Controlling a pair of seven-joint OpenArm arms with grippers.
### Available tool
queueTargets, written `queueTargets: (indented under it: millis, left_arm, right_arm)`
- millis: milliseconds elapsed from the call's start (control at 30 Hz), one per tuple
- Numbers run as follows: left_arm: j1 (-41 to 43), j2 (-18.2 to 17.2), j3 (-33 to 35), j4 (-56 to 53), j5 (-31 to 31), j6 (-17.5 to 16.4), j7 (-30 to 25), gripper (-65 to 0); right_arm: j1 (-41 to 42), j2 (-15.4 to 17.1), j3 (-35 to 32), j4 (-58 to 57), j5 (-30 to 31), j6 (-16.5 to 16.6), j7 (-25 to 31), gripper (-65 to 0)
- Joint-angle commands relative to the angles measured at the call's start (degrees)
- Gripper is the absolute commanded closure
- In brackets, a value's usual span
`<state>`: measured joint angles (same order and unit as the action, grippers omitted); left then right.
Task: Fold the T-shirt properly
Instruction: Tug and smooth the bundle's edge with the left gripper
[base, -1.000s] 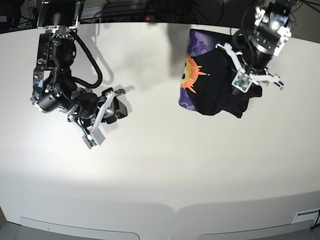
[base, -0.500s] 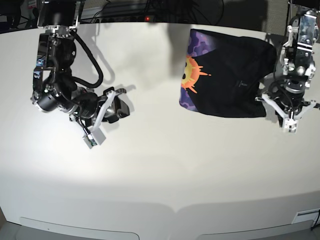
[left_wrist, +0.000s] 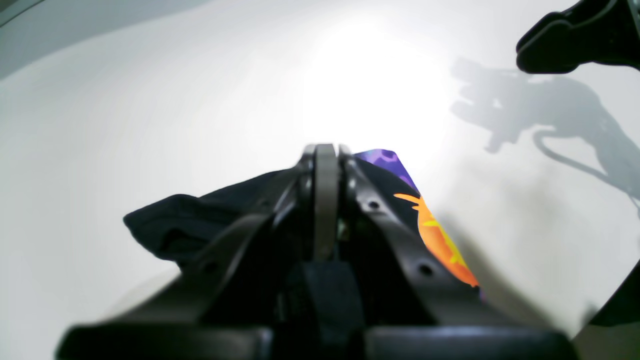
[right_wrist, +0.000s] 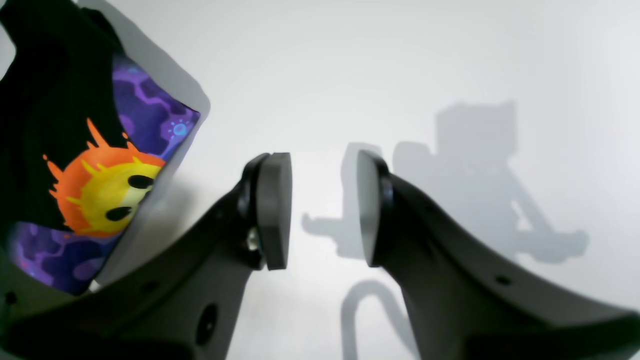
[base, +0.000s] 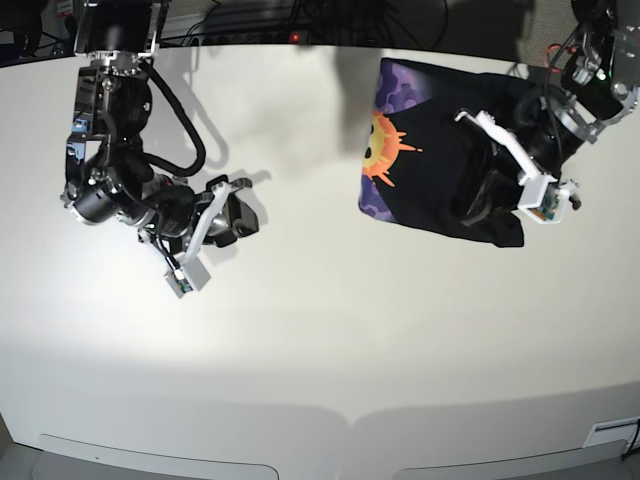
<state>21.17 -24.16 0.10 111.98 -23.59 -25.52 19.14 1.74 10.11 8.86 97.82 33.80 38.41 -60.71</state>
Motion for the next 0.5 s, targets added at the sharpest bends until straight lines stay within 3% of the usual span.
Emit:
queueTargets:
  millis: [0, 100, 233, 400, 467]
  left_arm:
    - [-0.44, -0.48, 0.5, -0.2, 0.63, 0.0, -1.95, 0.0]
    - [-1.6, 0.02, 2.4, -5.62, 4.11, 0.2, -6.14, 0.0]
    - [-6.64, 1.92, 3.72, -15.13, 4.09, 0.28, -6.43, 0.0]
    - [-14.21, 2.54, 3.69, -24.11, 4.24, 7.82, -5.99, 0.0]
    - [-16.31, 2.19, 3.69, -27.85, 6.08, 8.22, -5.44, 0.0]
  right_arm:
    - [0.94, 0.2, 0.13, 0.92, 1.14, 0.37, 1.11, -21.9]
    - [0.94, -0.09, 0.11, 0.92, 1.25, 0.37, 1.11, -21.9]
    - [0.94, -0.11, 0.13, 0.92, 1.53, 0.37, 1.01, -21.9]
    - [0.92, -0.09, 0.13, 0.92, 1.53, 0.39, -0.22, -21.9]
    - [0.92, -0.11, 0.13, 0.92, 1.53, 0.39, -0.46, -21.9]
